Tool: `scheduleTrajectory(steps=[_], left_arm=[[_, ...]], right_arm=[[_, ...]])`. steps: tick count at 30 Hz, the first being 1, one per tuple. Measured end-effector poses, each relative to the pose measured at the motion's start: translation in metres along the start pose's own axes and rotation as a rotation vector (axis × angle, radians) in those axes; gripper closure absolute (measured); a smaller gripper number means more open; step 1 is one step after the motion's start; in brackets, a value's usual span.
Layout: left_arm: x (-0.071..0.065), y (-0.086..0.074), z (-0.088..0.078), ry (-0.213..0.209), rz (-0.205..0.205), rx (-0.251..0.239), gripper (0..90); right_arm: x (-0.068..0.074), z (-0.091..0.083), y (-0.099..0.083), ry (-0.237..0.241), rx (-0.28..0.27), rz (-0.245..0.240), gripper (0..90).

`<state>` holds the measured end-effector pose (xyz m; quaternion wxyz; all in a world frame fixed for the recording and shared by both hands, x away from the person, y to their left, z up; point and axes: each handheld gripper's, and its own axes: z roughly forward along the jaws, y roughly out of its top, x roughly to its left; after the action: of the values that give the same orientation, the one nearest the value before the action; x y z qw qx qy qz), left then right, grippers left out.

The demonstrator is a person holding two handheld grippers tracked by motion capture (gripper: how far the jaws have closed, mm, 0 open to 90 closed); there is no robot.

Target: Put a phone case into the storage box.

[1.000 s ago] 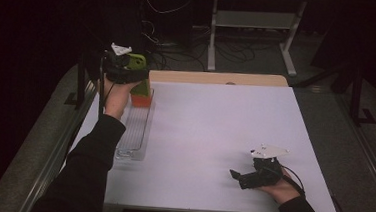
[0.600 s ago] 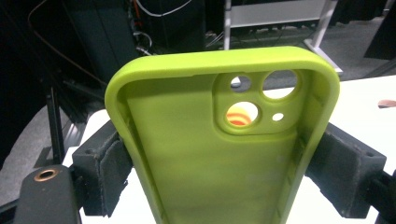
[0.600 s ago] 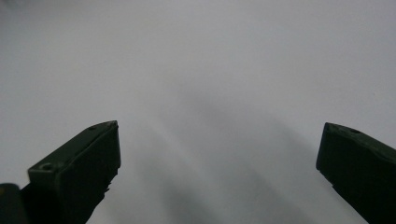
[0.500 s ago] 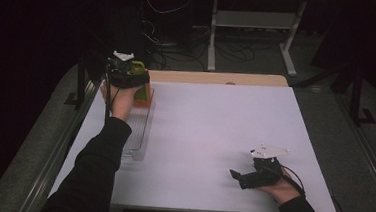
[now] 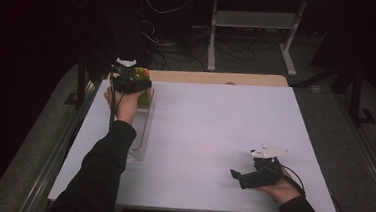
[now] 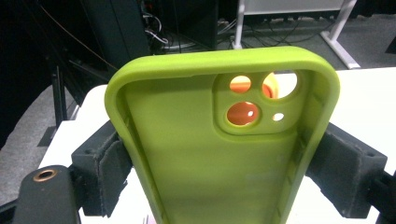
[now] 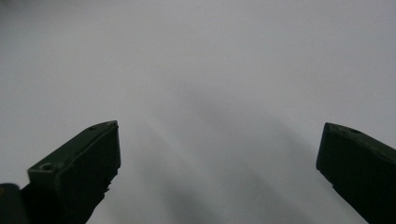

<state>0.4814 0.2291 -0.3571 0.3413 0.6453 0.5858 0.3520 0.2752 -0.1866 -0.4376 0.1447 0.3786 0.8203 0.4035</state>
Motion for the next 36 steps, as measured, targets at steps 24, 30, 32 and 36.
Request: scheduleTrajectory(steps=[24,30,32,36], left_arm=[[-0.005,-0.016,0.016,0.048,0.048,0.047,13.1],[-0.003,-0.016,0.017,0.04,0.037,0.046,9.3],[-0.003,-0.016,0.018,0.023,0.029,0.05,5.5],[-0.003,-0.016,0.018,0.02,0.02,0.048,1.3]], right_arm=[[0.0,0.0,0.0,0.0,0.001,-0.005,0.0],[0.0,0.0,0.0,-0.002,0.002,-0.001,0.0],[0.001,0.0,0.0,-0.001,0.003,-0.002,0.0],[0.001,0.0,0.0,-0.001,0.002,-0.001,0.0]])
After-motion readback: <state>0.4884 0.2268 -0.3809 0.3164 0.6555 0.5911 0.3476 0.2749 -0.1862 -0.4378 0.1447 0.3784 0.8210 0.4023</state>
